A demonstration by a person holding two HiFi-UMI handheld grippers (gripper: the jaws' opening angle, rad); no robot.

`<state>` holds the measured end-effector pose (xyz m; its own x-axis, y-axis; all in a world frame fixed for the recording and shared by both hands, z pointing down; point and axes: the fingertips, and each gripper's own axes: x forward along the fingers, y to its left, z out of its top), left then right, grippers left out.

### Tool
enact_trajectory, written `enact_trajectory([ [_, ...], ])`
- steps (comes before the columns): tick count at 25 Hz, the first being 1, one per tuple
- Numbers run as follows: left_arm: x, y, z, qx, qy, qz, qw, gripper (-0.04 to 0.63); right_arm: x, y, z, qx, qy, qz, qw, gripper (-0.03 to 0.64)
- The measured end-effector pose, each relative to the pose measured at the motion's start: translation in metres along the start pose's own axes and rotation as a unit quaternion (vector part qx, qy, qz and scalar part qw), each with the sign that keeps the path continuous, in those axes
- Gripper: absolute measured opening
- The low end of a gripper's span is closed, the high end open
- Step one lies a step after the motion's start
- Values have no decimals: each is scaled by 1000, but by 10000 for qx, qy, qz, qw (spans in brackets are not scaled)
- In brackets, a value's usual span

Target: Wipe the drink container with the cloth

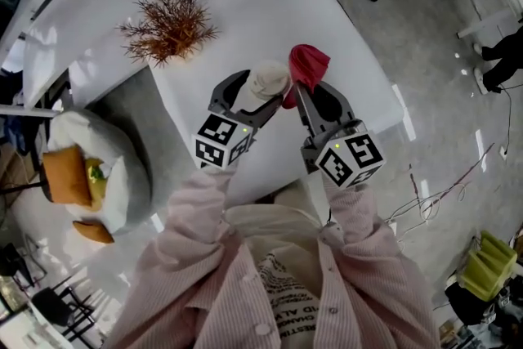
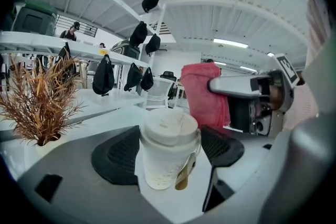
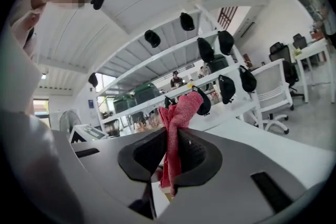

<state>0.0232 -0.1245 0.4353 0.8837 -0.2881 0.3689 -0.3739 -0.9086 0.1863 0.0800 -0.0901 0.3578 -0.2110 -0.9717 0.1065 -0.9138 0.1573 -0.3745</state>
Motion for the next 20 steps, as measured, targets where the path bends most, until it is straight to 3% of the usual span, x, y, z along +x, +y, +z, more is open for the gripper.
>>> enact_trajectory([
  [6,-2,1,0,14,-71,3,10000,359,-14,-15,-23,1503,-644,-779,9835,41],
  [12,-1,0,3,-26,-158,53,9999,359,-12,-25,-52,2851,-941,-1039,9482,41],
  [20,0,1,5,-43,-285,119,9995,359,-1,-25,-62,3574,-1254,-953,9206,41],
])
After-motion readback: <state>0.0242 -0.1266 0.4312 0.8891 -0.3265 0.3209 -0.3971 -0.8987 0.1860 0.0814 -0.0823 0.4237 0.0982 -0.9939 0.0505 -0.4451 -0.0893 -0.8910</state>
